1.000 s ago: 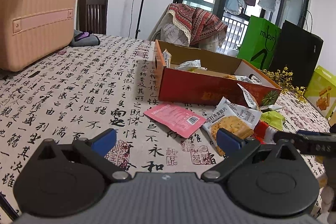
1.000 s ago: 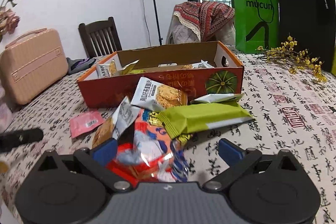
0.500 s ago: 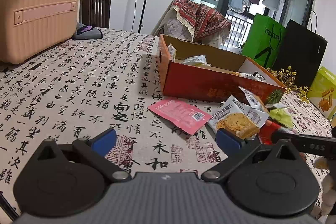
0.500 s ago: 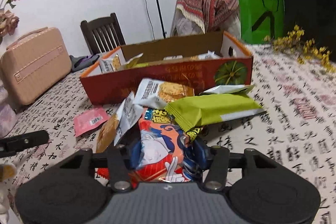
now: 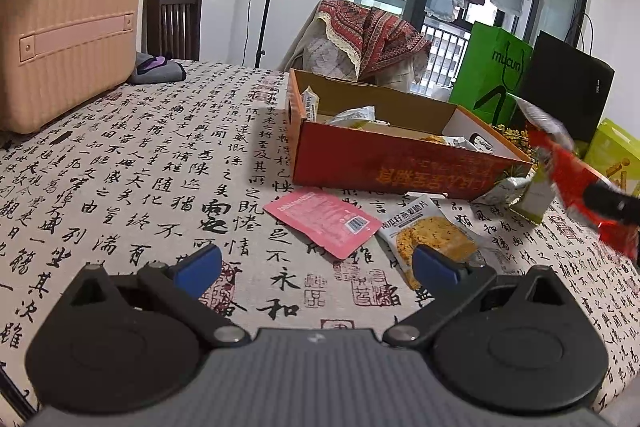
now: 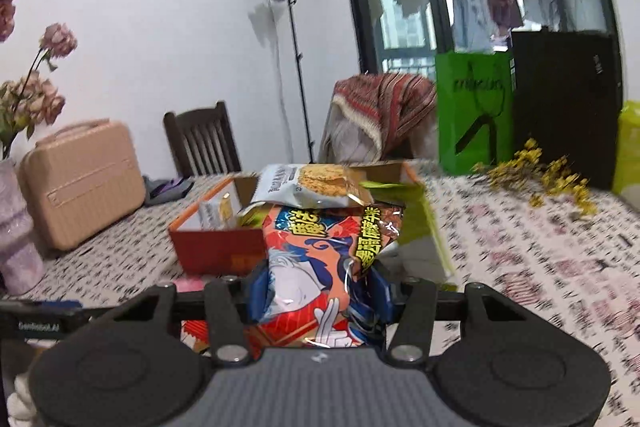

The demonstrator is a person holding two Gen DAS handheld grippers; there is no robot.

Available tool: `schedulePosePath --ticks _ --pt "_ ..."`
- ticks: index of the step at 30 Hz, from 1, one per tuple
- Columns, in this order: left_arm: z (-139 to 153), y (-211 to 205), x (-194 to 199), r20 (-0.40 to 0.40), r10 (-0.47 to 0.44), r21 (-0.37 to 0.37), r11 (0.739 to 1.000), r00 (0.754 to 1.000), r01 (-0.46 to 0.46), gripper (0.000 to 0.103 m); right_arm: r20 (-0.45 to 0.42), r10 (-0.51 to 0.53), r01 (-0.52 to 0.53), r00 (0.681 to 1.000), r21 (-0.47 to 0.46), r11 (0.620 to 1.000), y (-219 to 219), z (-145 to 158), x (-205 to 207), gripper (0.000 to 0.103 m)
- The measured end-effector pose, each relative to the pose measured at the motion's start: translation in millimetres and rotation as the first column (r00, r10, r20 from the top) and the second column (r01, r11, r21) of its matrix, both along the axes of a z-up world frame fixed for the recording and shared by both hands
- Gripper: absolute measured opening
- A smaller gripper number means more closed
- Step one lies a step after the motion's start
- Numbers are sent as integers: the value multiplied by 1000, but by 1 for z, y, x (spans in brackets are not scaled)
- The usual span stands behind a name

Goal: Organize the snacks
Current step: 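Grasp the pink bibizan packet with the left gripper while the right gripper holds the chip bag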

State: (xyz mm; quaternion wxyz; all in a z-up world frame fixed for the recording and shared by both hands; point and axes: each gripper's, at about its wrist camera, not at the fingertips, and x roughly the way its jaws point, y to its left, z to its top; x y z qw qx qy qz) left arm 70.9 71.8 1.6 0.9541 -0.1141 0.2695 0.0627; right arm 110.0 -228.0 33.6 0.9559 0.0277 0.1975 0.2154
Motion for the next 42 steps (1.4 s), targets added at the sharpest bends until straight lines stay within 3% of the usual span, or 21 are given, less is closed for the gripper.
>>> schedulePosePath --ticks 13,42 --pt "-2 -6 6 -20 -1 11 1000 1000 1 103 13 -140 140 990 32 990 -43 -3 17 51" --pt "-17 -29 60 -144 -15 88 996 990 28 103 -61 -262 266 963 66 962 -90 -41 51 51"
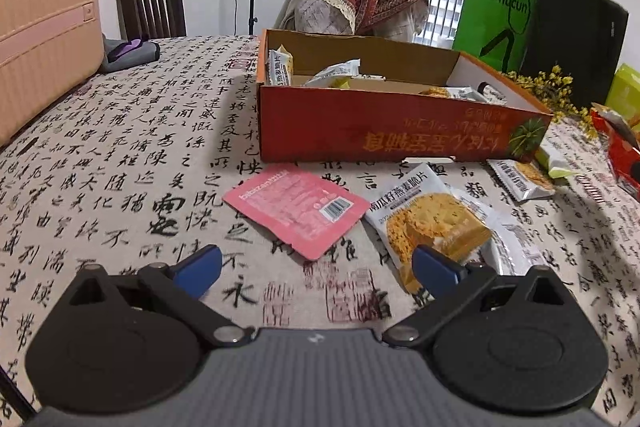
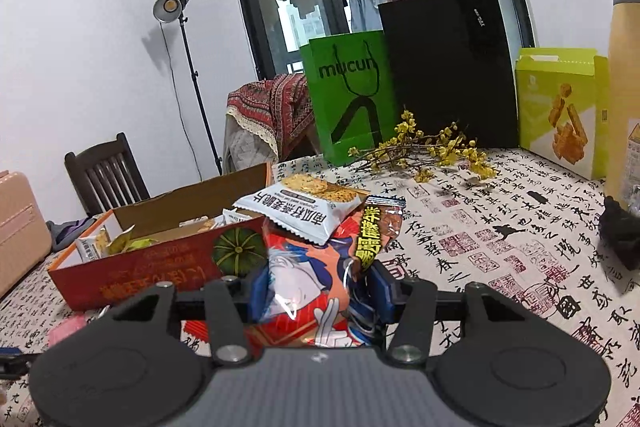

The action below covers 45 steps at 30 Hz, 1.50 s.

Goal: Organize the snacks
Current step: 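Grasp the pink bibizan packet with the left gripper while the right gripper holds the chip bag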

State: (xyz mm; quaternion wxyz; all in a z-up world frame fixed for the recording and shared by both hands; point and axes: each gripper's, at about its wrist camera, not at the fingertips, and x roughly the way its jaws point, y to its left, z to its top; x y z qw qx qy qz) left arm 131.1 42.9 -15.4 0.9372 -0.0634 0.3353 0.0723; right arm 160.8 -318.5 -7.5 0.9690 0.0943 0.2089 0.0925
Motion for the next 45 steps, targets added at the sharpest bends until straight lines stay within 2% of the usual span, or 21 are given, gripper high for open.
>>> schedulePosePath --ticks 4,8,14,16,18,27,28,31,34,39,45 --pt "2 4 25 -25 48 45 998 999 -47 103 -8 6 -6 1000 -8 1000 3 -1 3 51" --pt "4 10 51 -56 100 33 995 993 -98 103 -4 8 -8 1000 -13 1000 5 -1 2 51" --pt "-4 11 83 -113 193 40 981 975 -190 103 -10 6 -7 1000 -5 1000 3 -3 5 51" --pt "-12 9 90 -143 213 63 976 966 -206 103 -12 7 -7 1000 -1 1000 2 -4 6 51" --pt "-13 7 89 -124 216 82 975 969 -206 103 -14 8 -8 1000 1 1000 1 -5 6 51" --pt "-13 17 68 -117 190 66 981 975 -183 102 -28 23 -23 999 13 1000 4 -10 8 51" --pt "-12 17 65 -112 185 65 982 976 -179 100 -28 24 -24 999 13 1000 5 -10 8 51" --pt "-8 18 54 -85 175 66 983 981 -169 76 -27 29 -29 999 13 999 6 -9 8 51" --pt "-5 22 46 -64 173 55 984 983 -170 58 -24 34 -34 999 12 999 7 -8 6 51" --pt "-1 34 34 -31 170 22 985 985 -169 35 -16 42 -42 999 3 999 11 -5 2 51" --pt "1 38 26 -22 172 -7 985 985 -172 28 -8 53 -53 999 -7 999 16 -2 -4 51"
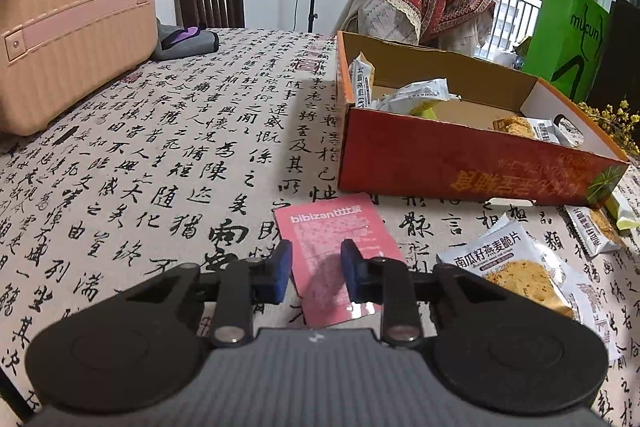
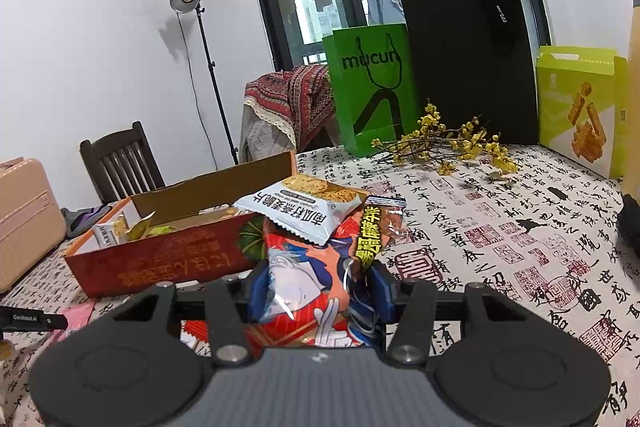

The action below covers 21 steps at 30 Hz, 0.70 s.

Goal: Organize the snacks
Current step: 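Grasp the pink bibizan packet with the left gripper while the right gripper holds the chip bag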

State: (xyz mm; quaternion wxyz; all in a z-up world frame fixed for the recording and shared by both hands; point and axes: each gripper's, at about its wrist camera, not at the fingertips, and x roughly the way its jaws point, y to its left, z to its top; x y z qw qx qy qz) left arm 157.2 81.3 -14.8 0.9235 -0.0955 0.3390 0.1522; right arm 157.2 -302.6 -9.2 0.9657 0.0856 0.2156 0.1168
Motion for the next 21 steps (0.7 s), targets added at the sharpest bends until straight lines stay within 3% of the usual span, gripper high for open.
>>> schedulePosePath --ticks 2,4,6,10,12,16,19,21 --pt "1 0 -2 1 8 -6 1000 1000 -8 29 2 1 -1 1000 0 1000 0 1 -2 51" --pt "2 0 -3 3 13 -17 1000 1000 -13 42 -1 1 -1 1000 0 1000 0 0 -2 51" --pt "4 -1 -1 6 32 -22 999 999 -32 71 -2 2 -2 1000 0 1000 0 -1 -2 51" --pt "8 -13 9 14 29 -7 1000 999 -29 83 -6 2 -2 1000 6 1000 -2 -3 0 51" --pt "6 -23 19 -6 43 46 998 999 -42 93 -9 4 -4 1000 11 1000 -3 -4 0 51" --pt "-8 -35 36 -84 102 155 984 991 -88 93 -13 8 -8 1000 20 1000 -4 -6 1 51" --pt "-13 -31 32 -71 116 124 987 991 -107 95 -7 25 -25 1000 24 999 -3 -6 0 51" --pt "-12 -23 29 -69 99 67 993 993 -94 86 -3 41 -41 999 22 999 0 -6 -2 51"
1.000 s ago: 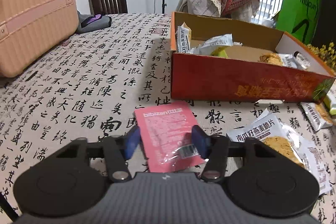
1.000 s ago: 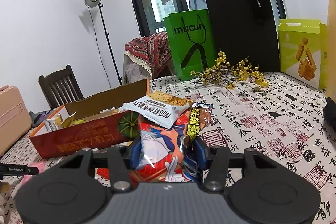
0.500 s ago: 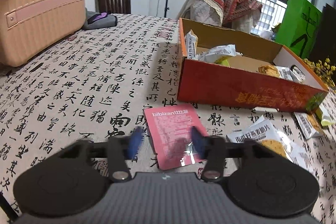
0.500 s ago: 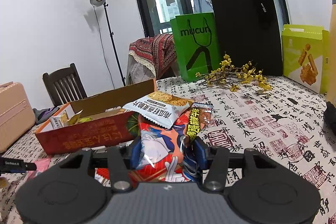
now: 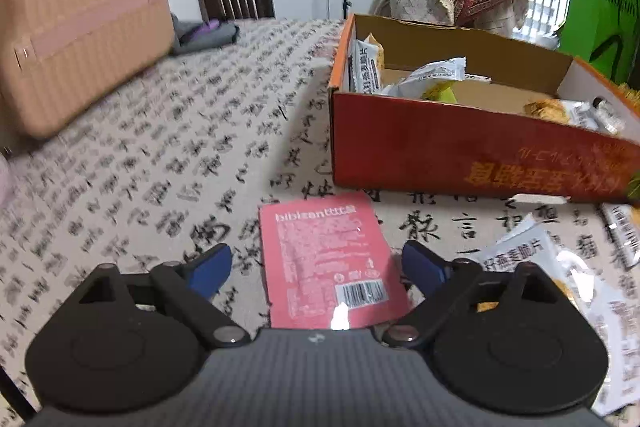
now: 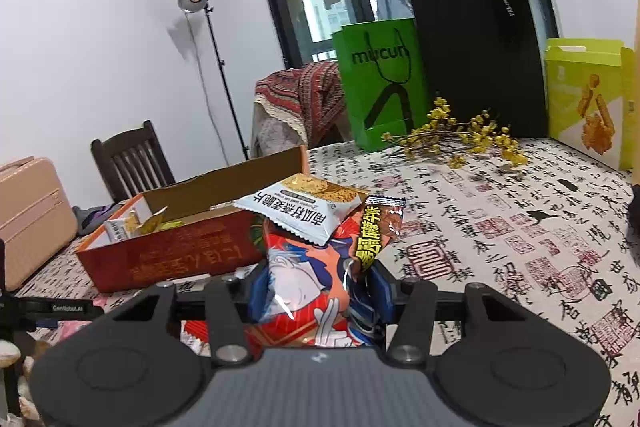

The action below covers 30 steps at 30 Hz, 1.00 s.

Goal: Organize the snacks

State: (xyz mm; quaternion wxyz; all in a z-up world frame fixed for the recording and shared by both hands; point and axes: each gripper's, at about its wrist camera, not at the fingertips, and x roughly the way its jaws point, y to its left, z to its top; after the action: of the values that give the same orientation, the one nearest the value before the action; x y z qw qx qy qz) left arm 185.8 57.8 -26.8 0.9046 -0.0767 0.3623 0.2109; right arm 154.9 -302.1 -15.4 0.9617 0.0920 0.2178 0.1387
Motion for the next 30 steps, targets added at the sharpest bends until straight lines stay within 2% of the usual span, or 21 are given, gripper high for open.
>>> schedulePosePath --ticks 1,2,4,9,17,20,30 --pt "1 0 -2 3 -9 4 1000 1000 9 81 2 9 -9 1000 -1 1000 2 0 -1 51" --pt "2 0 -5 10 -21 5 1000 1000 21 71 4 17 -17 1000 -1 1000 4 0 -2 51" --pt "3 -2 -9 11 -38 7 999 999 38 71 6 30 -30 1000 -3 1000 7 0 -3 51" --pt "2 -3 -19 37 -73 10 997 997 73 63 3 43 -43 999 -5 999 12 0 -5 51" --pt "4 -1 -31 71 -101 0 995 992 101 61 5 52 -52 999 -19 998 14 2 -8 51" --pt "8 0 -37 88 -109 0 994 990 110 61 7 73 -73 997 -53 996 20 3 -10 51" --pt "24 -14 -58 152 -182 -3 983 971 185 61 -70 205 -214 976 -169 962 56 -9 -13 51"
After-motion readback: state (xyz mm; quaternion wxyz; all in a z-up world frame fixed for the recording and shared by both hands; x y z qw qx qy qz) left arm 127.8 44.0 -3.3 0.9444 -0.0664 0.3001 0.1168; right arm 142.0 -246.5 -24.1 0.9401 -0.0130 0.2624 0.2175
